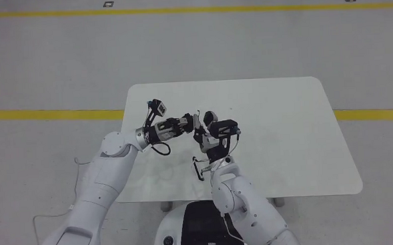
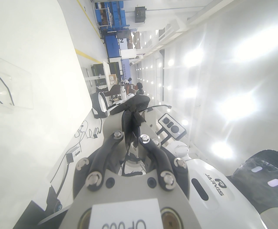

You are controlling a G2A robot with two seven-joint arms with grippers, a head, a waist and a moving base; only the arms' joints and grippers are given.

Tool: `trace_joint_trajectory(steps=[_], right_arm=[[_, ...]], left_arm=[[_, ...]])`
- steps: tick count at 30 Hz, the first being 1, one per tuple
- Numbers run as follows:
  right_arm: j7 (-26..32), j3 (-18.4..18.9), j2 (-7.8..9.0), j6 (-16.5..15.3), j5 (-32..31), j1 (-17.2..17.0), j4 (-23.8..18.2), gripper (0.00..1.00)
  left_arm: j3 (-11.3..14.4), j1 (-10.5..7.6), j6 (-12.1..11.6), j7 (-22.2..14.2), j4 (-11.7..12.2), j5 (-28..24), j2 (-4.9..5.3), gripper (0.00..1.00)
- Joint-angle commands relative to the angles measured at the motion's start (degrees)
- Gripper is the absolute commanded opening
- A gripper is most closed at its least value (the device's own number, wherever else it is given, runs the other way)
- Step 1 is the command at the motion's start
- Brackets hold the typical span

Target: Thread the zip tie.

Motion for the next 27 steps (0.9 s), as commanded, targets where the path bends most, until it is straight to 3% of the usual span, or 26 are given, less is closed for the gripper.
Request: trace_joint_trajectory(steps=[1, 23, 25, 27], right_arm=[[-0.07, 0.04, 0.02, 0.05, 0.01, -0.09, -0.19, 1.00], [-4.22, 2.08, 0.25, 0.85, -0.02, -0.70, -2.58, 1.00], [-5.77, 2.57, 0.49, 2.19, -4.58, -0.38, -1.70, 1.00], [-7.68, 2.70, 0.65, 2.47, -7.25, -0.41, -1.19, 1.00]], left_arm=[[0.00, 0.00, 0.00, 0.00, 0.00, 0.00, 0.00, 0.00], [0.00, 0.00, 0.00, 0.00, 0.00, 0.00, 0.00, 0.00], [-0.27, 0.45, 0.89, 1.76, -0.48, -0.78, 0.07, 0.00], [-1.02, 0.91, 2.61, 0.66, -0.64, -4.23, 0.19, 0.00]])
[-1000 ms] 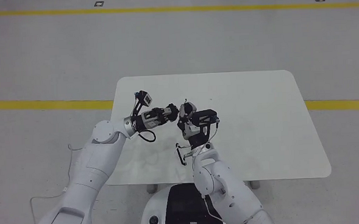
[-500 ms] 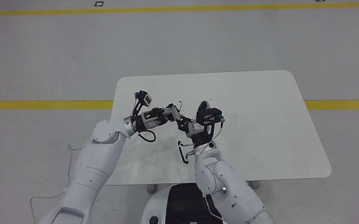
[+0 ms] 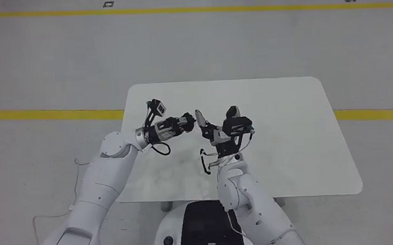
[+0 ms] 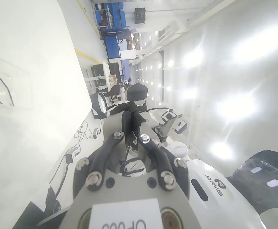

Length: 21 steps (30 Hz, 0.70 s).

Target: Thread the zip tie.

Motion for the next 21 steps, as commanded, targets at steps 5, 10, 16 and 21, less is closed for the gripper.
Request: trace_joint_trajectory(steps=[5, 10, 16, 21], right_arm=[[-7.20, 1.05, 0.67, 1.13, -10.69, -0.08, 1.97, 1.00], [-11.92, 0.88, 1.29, 3.28, -15.56, 1.07, 4.72, 1.00], [-17.67, -0.25, 3.40, 4.69, -15.56, 5.04, 10.69, 1.00], [-17.67, -0.25, 3.40, 4.69, -15.56, 5.04, 10.69, 1.00]], left_arm=[[-3.01, 0.53, 6.79, -6.89, 1.30, -12.39, 0.56, 0.00], [-3.35, -0.34, 12.44, -12.23, 4.28, -18.15, 0.67, 0.00], [-2.80, -2.21, 10.51, -11.06, 7.82, -18.95, 0.38, 0.00], [-2.80, -2.21, 10.51, -11.06, 7.82, -18.95, 0.38, 0.00]])
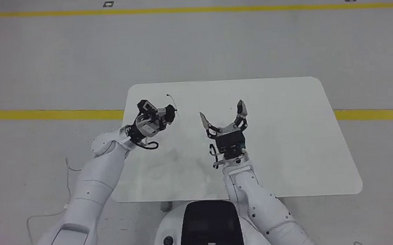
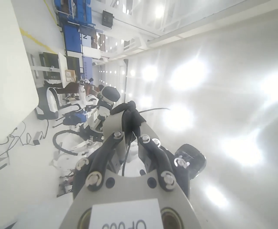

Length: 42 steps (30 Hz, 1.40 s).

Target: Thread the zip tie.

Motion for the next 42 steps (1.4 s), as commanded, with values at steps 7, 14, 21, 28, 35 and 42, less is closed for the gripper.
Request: trace_joint_trajectory(steps=[7, 14, 21, 28, 35, 42], right_arm=[[-3.73, -2.34, 2.09, 0.00, 0.00, 2.84, 4.83, 1.00], [-6.39, -7.15, 6.36, 0.00, 0.00, 7.36, 10.11, 1.00], [-7.70, -6.72, 7.69, 0.00, 0.00, 8.72, 11.13, 1.00], [-8.02, -7.09, 7.88, -0.12, 0.00, 9.01, 11.15, 1.00], [-12.48, -11.54, 10.39, 0.00, 0.00, 13.50, 15.40, 1.00], [-13.43, -15.52, 12.10, 0.00, 0.00, 16.31, 16.59, 1.00]], left_arm=[[0.54, 1.07, 4.43, 0.88, -1.63, -4.66, -0.32, 0.00], [2.46, 0.24, 6.69, 0.56, -0.69, -5.58, -0.74, 0.00], [5.20, -0.57, 5.07, 2.45, -0.11, -2.91, -1.29, 0.00], [5.35, 0.32, 6.83, 4.71, -1.91, -4.41, -1.40, 0.00], [4.20, 1.23, 10.57, 8.27, -4.33, -6.90, -1.07, 0.00], [4.54, 1.49, 11.94, 9.06, -5.42, -7.19, -0.98, 0.00]])
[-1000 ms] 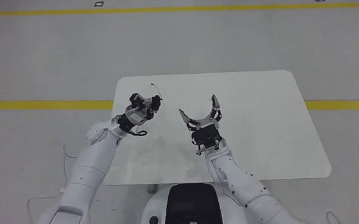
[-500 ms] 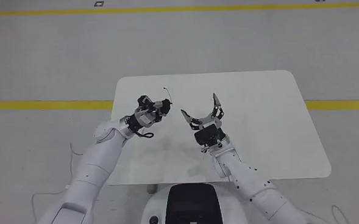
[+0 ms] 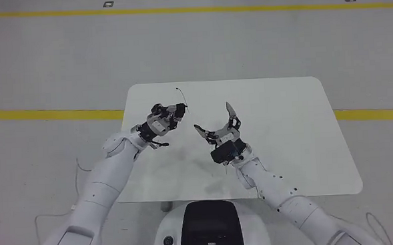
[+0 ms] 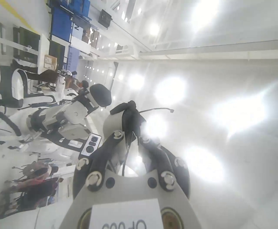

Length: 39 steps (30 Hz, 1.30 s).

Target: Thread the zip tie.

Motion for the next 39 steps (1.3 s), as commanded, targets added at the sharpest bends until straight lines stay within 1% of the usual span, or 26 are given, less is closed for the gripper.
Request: trace_joint_trajectory(steps=[1, 2, 7, 8, 11, 15, 22, 24, 25, 28, 29, 30, 32, 36, 39], right_arm=[[-0.03, -0.69, 0.17, 0.00, 0.00, 0.33, 0.00, 1.00], [-0.03, -0.69, 0.17, 0.00, 0.00, 0.33, 0.00, 1.00], [-0.03, -0.69, 0.17, 0.00, 0.00, 0.33, 0.00, 1.00], [-0.03, -0.69, 0.17, 0.00, 0.00, 0.33, 0.00, 1.00], [0.70, -0.23, 0.21, 0.00, 0.00, 0.22, -0.60, 1.00], [0.45, -0.92, 0.49, 0.00, 0.00, 0.83, -0.35, 1.00], [0.17, -1.99, 0.68, 0.00, 0.00, 1.61, 0.17, 1.00], [0.11, -2.57, 0.63, 0.00, 0.00, 1.82, 0.23, 1.00], [0.11, -2.81, 0.59, 0.00, 0.00, 1.92, 0.26, 0.94], [0.00, -3.30, 0.50, 0.00, 0.00, 2.32, 0.57, 0.65], [-0.03, -3.38, 0.46, 0.00, 0.00, 2.39, 0.62, 0.58], [-0.09, -3.45, 0.43, 0.00, 0.00, 2.45, 0.68, 0.49], [-0.25, -3.60, 0.35, 0.00, 0.00, 2.57, 0.79, 0.46], [-0.19, -4.00, 0.18, 0.00, 0.00, 2.87, 1.14, 0.35], [0.05, -4.37, 0.01, 0.00, 0.00, 3.13, 1.45, 0.29]], left_arm=[[0.31, -0.13, -0.58, -0.56, -0.32, 0.83, 0.03, 0.00], [0.29, -0.22, -1.81, -0.76, -0.19, 2.08, 0.13, 0.00], [0.29, -0.22, -1.81, -0.76, -0.19, 2.08, 0.13, 0.00], [0.38, -0.01, -1.76, 0.03, -0.42, 2.15, 0.12, 0.00], [0.83, 0.83, -1.30, 2.02, -2.22, 1.54, 0.01, 0.00], [1.05, 1.22, -1.40, 3.59, -2.93, 0.07, -0.18, 0.00], [1.69, 1.44, -0.05, 2.60, -2.87, -2.12, -0.41, 0.00], [1.97, 1.33, -0.05, 2.55, -2.65, -2.32, -0.49, 0.00], [2.16, 1.28, -0.03, 2.54, -2.59, -2.38, -0.54, 0.00], [2.57, 1.04, -0.16, 2.60, -2.38, -2.37, -0.67, 0.00], [2.57, 1.04, -0.16, 2.60, -2.38, -2.37, -0.67, 0.00], [2.57, 1.04, -0.16, 2.60, -2.38, -2.37, -0.67, 0.00], [2.57, 1.04, -0.16, 2.60, -2.38, -2.37, -0.67, 0.00], [2.57, 1.04, -0.16, 2.60, -2.38, -2.37, -0.67, 0.00], [2.57, 1.04, -0.16, 2.60, -2.38, -2.37, -0.67, 0.00]])
